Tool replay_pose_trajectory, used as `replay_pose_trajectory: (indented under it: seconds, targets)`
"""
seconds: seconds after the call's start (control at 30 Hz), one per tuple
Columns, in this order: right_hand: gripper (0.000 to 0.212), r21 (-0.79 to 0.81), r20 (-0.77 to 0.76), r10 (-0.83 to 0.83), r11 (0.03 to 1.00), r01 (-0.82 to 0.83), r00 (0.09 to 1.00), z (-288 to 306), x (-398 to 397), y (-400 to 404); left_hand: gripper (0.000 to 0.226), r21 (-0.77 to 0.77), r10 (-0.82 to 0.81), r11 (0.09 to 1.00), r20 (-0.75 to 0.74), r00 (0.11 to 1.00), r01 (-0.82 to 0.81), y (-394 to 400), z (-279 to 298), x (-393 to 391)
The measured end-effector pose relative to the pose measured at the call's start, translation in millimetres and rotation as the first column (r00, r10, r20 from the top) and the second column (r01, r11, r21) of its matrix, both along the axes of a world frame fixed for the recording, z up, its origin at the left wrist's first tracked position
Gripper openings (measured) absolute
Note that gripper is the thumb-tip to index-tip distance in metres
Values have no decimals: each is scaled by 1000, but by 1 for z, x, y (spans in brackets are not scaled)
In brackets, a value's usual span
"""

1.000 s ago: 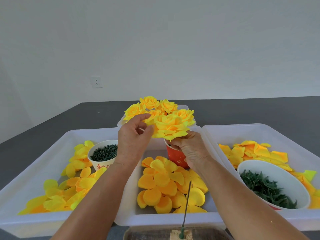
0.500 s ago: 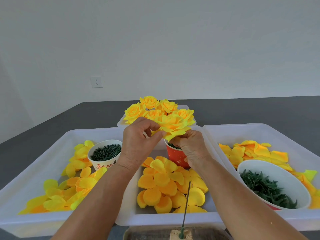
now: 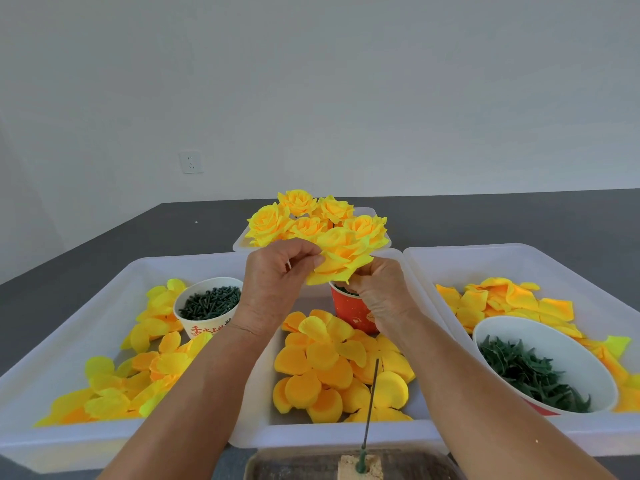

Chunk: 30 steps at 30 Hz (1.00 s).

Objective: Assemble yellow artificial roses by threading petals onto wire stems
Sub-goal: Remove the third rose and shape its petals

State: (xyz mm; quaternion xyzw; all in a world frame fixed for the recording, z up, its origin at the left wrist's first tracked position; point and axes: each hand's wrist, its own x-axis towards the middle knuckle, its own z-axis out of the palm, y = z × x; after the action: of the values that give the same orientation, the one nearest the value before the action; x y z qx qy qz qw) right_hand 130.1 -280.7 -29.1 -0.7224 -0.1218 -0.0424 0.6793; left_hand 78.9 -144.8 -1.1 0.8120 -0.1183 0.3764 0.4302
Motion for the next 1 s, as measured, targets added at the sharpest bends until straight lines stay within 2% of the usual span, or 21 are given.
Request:
replay_pose_trajectory:
  seconds: [0.2,0.33,0.47,0.57,0.7,0.77,0.83,0.87,1.0]
  targets:
    - [11,-24,3,-11,1000,11,1000,0,1,-2,16,27,23,999,-17,1000,-22,0,-1,-2]
    - [15,-49,36,-14,999,16,999,-2,3,-2,24,-7,4,1000,-23,1000,-4,-1,-2,-3]
    - [17,-97,83,-1,995,9,997,-3,5,-1,15,117,28,993,71,997,-36,0,-3,-2]
    - [6,-127,111,0,992,14,994,-4,7,-1,14,186,39,980,146,989,-66,1,-4,-1]
    - [7,-168,121,8,986,13,993,-5,6,0,14,217,53,972,182,982,-93,0,-4,-1]
    - [14,-199,128,1,980,25,992,-6,7,0,9,203,27,977,170,985,-62,0,-3,-1]
    - [11,-193,113,-9,981,31,994,-5,8,0,6,162,2,987,122,992,-22,-1,-1,-2]
    - [6,-180,99,-21,983,38,995,-4,7,0,7,134,-9,991,90,996,-3,-1,-1,-3]
    - [10,-146,63,-94,984,102,994,-6,11,-1,12,54,-79,995,-36,996,81,-3,-1,-4]
